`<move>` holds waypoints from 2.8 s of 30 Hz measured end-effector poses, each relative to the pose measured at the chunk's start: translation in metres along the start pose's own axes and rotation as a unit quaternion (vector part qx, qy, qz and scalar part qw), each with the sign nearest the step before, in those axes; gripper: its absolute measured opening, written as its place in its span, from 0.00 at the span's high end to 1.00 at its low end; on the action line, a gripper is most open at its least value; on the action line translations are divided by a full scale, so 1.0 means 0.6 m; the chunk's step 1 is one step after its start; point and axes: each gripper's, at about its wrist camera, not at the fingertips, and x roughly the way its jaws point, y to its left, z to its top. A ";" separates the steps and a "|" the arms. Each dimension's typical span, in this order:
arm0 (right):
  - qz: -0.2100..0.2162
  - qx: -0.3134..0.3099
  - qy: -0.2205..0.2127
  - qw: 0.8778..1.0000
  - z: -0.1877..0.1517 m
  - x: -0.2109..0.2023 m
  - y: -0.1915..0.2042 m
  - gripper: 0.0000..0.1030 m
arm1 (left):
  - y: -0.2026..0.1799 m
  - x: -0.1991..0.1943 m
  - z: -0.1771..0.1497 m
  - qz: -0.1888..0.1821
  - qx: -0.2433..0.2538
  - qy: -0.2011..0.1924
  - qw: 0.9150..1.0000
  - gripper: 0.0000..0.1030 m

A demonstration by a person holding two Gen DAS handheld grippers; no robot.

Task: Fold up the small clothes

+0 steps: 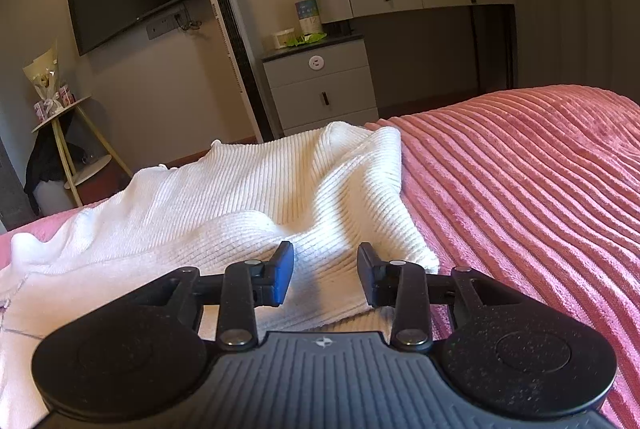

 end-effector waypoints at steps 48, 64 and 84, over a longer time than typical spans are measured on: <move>0.118 -0.078 0.011 0.990 -0.011 -0.055 0.100 0.63 | -0.236 -0.274 -0.418 -0.112 0.381 0.073 0.915 0.16; 0.050 -0.388 0.017 0.920 -0.069 -0.029 0.349 0.77 | -0.179 -0.238 -0.389 -0.094 0.316 0.073 0.941 0.16; 0.076 0.182 0.035 0.980 -0.011 -0.021 -0.047 0.81 | -0.201 -0.248 -0.396 -0.128 0.332 0.060 0.933 0.15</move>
